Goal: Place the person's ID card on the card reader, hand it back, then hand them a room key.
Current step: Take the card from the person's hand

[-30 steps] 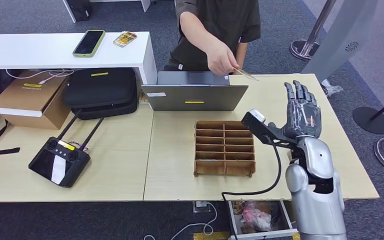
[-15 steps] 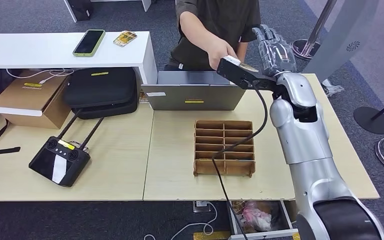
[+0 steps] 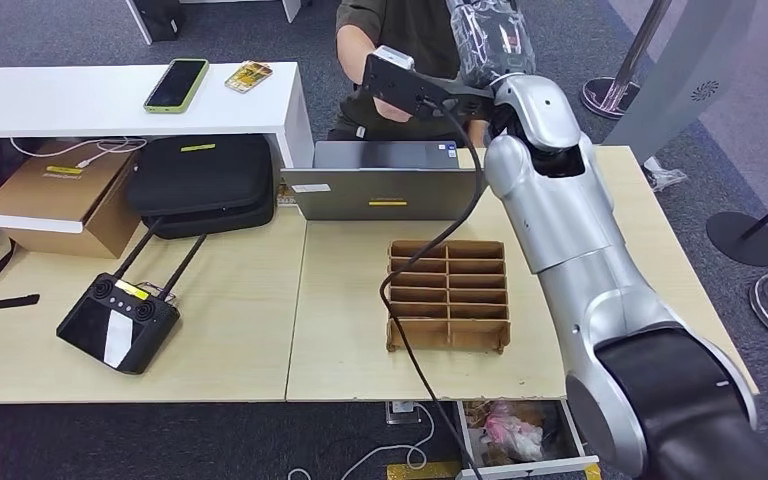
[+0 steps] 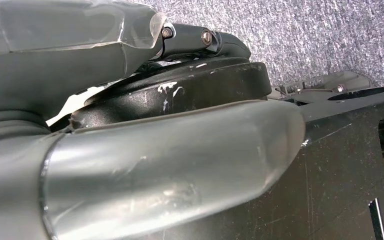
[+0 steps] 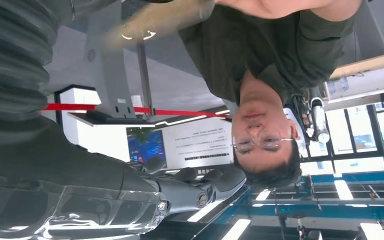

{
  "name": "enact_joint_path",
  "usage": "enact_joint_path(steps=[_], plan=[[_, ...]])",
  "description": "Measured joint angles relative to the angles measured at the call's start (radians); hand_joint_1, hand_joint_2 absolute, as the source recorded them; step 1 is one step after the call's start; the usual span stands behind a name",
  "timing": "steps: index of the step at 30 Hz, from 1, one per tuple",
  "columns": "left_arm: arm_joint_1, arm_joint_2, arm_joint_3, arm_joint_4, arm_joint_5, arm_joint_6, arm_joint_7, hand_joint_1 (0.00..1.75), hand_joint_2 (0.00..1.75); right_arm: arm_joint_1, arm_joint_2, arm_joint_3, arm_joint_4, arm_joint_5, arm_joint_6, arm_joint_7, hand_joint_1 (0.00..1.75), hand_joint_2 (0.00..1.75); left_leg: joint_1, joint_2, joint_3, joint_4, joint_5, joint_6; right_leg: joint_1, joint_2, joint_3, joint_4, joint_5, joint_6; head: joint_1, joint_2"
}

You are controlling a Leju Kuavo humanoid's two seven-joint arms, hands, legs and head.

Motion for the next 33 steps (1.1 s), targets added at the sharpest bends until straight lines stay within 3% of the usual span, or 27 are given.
enact_joint_path(steps=[15, 24, 33], plan=[[0.001, 0.0, 0.0, 0.0, 0.004, -0.002, -0.005, 0.0, 0.0, 0.057, -0.021, 0.01, 0.023, -0.032, -0.011, -0.028, 0.0, 1.75, 0.0, 0.0, 0.0, 0.001, 0.0, 0.0, 0.0, 0.0, 0.0, 0.0, 0.0, 0.0, 0.0, 0.0], [0.002, 0.003, 0.0, 0.0, 0.032, -0.008, -0.005, 0.0, 0.0, 0.011, -0.057, 0.034, 0.087, -0.045, 0.177, -0.032, 0.0, 1.75, 0.0, 0.0, 0.0, 0.001, 0.0, 0.0, 0.0, 0.0, 0.0, 0.0, 0.0, 0.0, 0.0, 0.0], [0.002, 0.003, 0.0, 0.0, 0.044, 0.002, -0.007, 0.0, 0.0, -0.052, -0.074, 0.06, 0.16, -0.045, 0.205, -0.052, 0.0, 1.75, 0.0, 0.0, 0.0, 0.001, 0.0, 0.0, 0.0, 0.0, 0.0, 0.0, 0.0, 0.0, 0.0, 0.0]])
